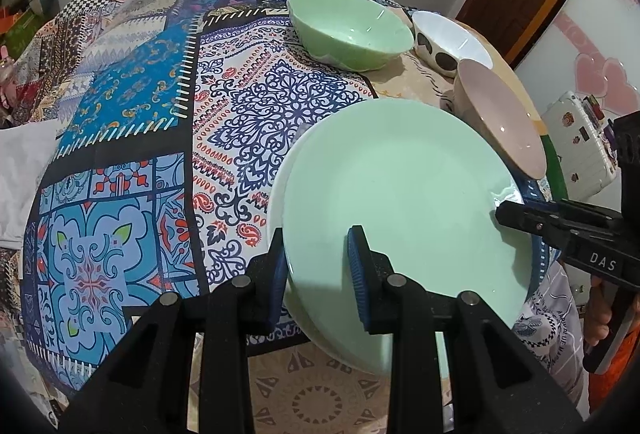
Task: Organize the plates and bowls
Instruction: 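Lower the pale green plate onto the white plate and open both grippers, then grasp the pink bowl at opposite rims with both grippers and lift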
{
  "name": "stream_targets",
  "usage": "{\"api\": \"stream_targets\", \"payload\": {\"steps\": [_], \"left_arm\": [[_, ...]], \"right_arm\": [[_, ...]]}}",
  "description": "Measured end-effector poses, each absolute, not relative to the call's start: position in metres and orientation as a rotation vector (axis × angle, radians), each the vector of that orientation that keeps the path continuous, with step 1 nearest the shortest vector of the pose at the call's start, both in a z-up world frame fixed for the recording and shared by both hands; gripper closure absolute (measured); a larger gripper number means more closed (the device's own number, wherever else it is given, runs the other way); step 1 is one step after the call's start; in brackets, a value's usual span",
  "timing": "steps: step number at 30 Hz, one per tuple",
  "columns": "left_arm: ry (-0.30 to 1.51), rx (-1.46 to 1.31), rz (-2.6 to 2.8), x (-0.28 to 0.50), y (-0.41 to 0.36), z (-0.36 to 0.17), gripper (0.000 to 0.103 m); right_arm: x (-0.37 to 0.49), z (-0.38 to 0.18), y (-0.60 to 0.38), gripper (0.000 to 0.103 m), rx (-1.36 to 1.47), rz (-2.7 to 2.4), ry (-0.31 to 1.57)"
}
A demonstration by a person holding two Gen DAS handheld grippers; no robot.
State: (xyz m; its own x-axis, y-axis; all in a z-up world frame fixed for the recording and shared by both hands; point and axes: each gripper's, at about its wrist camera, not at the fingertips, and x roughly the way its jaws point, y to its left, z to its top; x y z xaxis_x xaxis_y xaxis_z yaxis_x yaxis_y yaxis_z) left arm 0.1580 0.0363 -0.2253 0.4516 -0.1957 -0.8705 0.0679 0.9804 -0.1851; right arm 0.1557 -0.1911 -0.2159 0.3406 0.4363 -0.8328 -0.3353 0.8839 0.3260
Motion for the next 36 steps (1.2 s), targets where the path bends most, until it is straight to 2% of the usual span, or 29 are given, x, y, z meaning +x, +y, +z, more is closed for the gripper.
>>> {"api": "stream_targets", "payload": {"steps": [15,23,27,30,32,36], "left_arm": [[1.083,-0.064,-0.145,0.154,0.031,-0.225,0.074],[0.981,-0.044,-0.13,0.138,0.034,-0.191,0.073],[0.906,-0.068,-0.139,0.127,0.033,-0.162,0.065],[0.832,-0.071,-0.153,0.119,0.026,-0.136,0.059],[0.788,-0.06,-0.161,0.115,0.02,-0.121,0.053],[0.71,-0.036,-0.187,0.11,0.001,-0.096,0.043]], "right_arm": [[0.156,-0.215,-0.195,0.081,0.064,0.482,1.113],[0.129,-0.18,-0.198,0.081,-0.071,0.449,0.968],[0.117,-0.149,-0.214,0.079,-0.047,0.439,0.868],[0.114,-0.125,-0.226,0.069,-0.027,0.421,0.797],[0.112,-0.114,-0.235,0.057,-0.011,0.404,0.754],[0.114,-0.101,-0.243,0.047,0.006,0.37,0.698]]}}
